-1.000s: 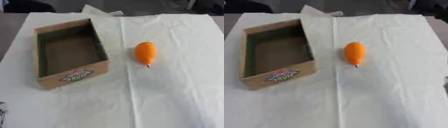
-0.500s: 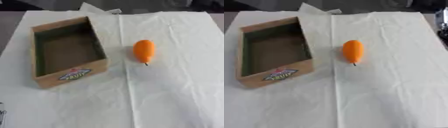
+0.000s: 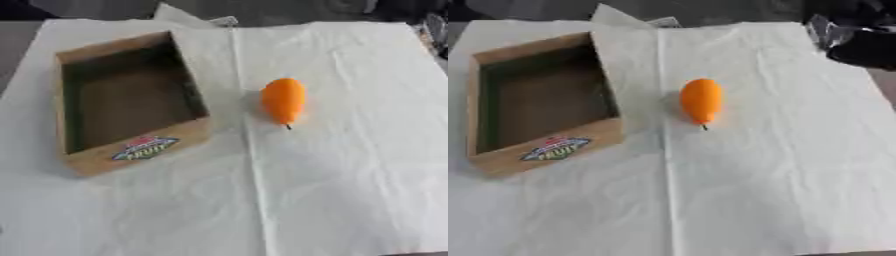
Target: Pick up objects on the table and place them in the box.
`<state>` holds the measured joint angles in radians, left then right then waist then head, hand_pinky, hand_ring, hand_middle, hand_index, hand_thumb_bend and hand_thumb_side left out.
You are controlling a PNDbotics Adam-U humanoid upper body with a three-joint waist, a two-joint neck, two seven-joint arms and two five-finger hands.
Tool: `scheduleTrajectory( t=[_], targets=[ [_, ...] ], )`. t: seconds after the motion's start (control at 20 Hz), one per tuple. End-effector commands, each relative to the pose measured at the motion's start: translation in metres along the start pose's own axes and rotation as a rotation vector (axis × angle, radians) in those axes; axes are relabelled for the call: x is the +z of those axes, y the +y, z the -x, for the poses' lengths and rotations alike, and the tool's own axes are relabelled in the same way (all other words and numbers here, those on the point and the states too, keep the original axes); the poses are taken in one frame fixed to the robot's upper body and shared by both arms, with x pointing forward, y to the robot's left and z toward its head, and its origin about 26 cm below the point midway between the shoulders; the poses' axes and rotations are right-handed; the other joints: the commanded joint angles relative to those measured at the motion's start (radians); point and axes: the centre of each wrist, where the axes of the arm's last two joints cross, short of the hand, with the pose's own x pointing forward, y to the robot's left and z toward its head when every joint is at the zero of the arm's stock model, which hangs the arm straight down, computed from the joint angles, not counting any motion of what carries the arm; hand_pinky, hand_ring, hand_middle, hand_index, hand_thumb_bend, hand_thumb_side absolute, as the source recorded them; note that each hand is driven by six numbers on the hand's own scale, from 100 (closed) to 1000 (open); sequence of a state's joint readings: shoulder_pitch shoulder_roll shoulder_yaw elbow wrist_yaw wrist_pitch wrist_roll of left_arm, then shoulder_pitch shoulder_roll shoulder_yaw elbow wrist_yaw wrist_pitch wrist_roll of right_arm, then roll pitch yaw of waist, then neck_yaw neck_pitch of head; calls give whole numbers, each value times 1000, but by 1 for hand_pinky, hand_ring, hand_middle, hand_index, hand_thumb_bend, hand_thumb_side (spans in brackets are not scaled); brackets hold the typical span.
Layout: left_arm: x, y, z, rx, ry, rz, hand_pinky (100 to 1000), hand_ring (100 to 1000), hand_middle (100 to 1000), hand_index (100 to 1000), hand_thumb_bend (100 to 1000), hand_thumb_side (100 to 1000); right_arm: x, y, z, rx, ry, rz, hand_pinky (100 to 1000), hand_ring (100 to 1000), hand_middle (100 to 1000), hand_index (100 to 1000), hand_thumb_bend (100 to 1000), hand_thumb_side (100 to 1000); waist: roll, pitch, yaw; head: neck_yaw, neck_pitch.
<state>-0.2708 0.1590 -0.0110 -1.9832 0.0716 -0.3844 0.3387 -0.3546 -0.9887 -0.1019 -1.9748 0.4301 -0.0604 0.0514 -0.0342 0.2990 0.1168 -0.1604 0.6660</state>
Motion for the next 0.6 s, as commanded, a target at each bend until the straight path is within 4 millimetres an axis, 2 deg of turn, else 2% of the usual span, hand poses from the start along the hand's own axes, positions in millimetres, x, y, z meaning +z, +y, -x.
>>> scheduleTrajectory(
  t=[0.05,0.15,0.3,0.35,0.4,0.6],
  targets=[
    [-4,0,-5,-5,-22,27,411,516,631,705,100,972,-9,-12,6,74,7,-63,867,858,791,905,100,767,-1,-14,3,-8,-9],
    [-4,0,-5,-4,-21,30,410,516,631,705,100,972,-13,-11,14,89,16,-114,870,866,800,915,100,785,-3,-15,7,-11,-9],
    [-4,-1,-5,0,-17,35,411,515,631,705,100,973,-19,-5,25,92,25,-203,884,891,826,949,100,905,-6,-17,15,-16,-12],
    [-4,-1,-5,0,-17,36,411,515,631,705,100,973,-21,-3,28,88,27,-232,884,891,826,949,100,905,-7,-17,18,-16,-13],
    [-4,-1,-5,1,-16,37,411,515,632,705,100,973,-23,0,32,83,29,-262,890,900,833,964,100,989,-8,-18,20,-17,-15],
    [-3,-1,-5,4,-13,42,411,515,632,704,100,973,-29,8,44,45,31,-378,902,917,839,973,100,1000,-11,-20,25,-20,-20]
  ],
)
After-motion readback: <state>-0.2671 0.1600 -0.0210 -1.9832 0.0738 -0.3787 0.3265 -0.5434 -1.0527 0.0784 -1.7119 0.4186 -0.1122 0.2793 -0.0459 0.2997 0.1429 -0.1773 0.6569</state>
